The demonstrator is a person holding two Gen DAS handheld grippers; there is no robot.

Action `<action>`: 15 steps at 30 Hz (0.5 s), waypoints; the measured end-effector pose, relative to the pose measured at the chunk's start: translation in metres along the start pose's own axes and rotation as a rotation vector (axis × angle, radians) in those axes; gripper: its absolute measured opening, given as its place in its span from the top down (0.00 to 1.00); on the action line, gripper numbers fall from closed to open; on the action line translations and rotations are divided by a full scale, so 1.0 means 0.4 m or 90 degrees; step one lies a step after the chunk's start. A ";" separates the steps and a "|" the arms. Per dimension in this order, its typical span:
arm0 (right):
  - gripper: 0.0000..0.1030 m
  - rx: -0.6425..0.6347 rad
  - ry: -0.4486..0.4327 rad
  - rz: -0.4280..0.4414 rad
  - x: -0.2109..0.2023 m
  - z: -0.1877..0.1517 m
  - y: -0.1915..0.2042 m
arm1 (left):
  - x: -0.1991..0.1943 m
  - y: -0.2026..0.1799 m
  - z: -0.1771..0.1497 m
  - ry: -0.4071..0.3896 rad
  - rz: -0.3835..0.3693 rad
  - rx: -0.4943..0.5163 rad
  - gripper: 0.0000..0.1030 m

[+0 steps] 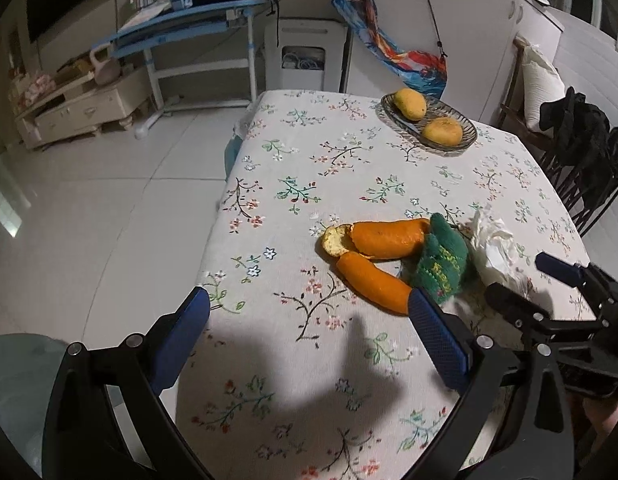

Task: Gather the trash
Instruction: 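Grasp the white plastic bag with the right gripper while the left gripper approaches the peels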

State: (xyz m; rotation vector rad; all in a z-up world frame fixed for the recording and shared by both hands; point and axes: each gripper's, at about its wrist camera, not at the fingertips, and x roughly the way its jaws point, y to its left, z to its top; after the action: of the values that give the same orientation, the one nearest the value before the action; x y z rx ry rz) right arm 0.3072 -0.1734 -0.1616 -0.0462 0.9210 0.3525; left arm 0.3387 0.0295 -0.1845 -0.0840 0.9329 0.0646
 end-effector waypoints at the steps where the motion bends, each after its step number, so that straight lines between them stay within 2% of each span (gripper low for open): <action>1: 0.18 -0.001 0.004 0.002 0.005 0.002 0.001 | 0.011 -0.001 0.004 0.006 -0.003 -0.005 0.07; 3: 0.23 -0.001 0.010 0.008 0.016 0.006 0.002 | 0.031 -0.004 0.011 0.014 -0.006 -0.008 0.07; 8: 0.50 0.006 0.032 0.025 0.030 0.004 -0.006 | 0.067 -0.016 0.025 0.031 -0.008 -0.016 0.07; 11: 0.57 0.005 0.035 0.030 0.026 0.000 -0.014 | 0.087 -0.024 0.028 0.046 -0.009 -0.021 0.07; 15: 0.60 0.009 0.035 0.038 0.014 -0.003 -0.026 | 0.114 -0.019 0.024 0.069 -0.012 -0.035 0.07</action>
State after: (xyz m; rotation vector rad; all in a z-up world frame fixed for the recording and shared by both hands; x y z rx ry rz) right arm 0.3126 -0.1817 -0.1677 -0.0155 0.9811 0.4015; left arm 0.3742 0.0239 -0.2149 -0.1488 1.0392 0.0681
